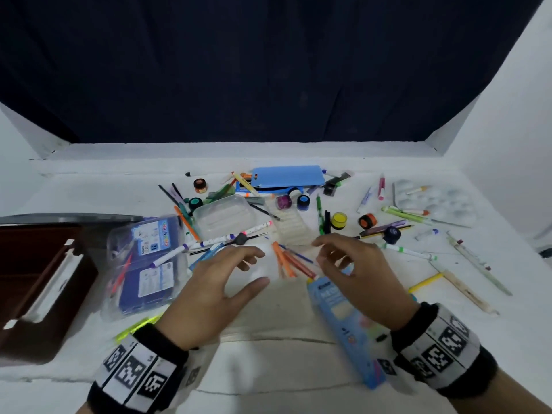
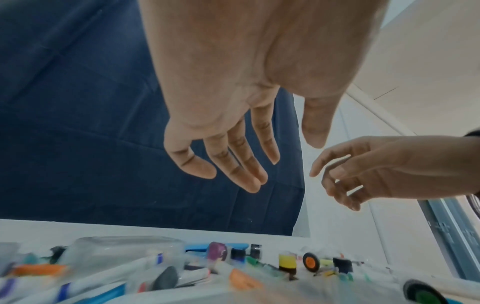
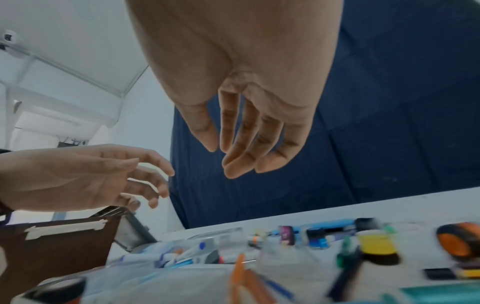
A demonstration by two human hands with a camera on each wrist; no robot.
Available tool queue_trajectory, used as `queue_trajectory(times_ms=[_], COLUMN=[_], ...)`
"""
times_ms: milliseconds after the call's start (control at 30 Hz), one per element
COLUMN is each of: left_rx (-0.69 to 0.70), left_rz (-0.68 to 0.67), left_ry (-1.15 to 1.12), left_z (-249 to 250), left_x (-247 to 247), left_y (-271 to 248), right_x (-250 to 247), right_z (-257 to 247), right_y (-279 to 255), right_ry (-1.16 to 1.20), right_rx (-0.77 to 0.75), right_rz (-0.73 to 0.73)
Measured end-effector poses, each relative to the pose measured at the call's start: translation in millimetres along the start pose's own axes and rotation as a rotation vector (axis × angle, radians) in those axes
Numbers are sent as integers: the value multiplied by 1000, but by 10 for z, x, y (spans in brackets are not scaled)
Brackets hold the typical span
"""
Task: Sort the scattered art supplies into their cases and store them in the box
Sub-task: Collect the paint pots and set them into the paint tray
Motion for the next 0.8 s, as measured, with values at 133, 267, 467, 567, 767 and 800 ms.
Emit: queue_trajectory(times_ms=[133,267,467,567,767,800], left_rx=[23,3,-49,-66,-115,-114], left_rz=[5,-104,-466,-481,-501,-502], left_ry=[-37,40,419,516,549,547], left_z=[401,631,907,948,971,979], left_x=[440,1021,1902,2105,2195,2203], left_y=[304,593,888,975,1021,1027], right_x=[-671,-1083,-1083,-997,-974,-974], right_z=[587,1277,1978,2080,2069,2057], right_y=[23,206,472,556,587,581], right_ry=[-127,-340,-566,-681,-711,-723], right_rx=[48,58,145,100,93,85], right_rz=[35,-37,-442,-552,-472,-469])
Point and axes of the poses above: each hand's wrist, its own y-axis towards the middle knuckle, its own x-axis out of the palm, z = x × y, the point moved 5 cm from there along y, towards the middle knuckle
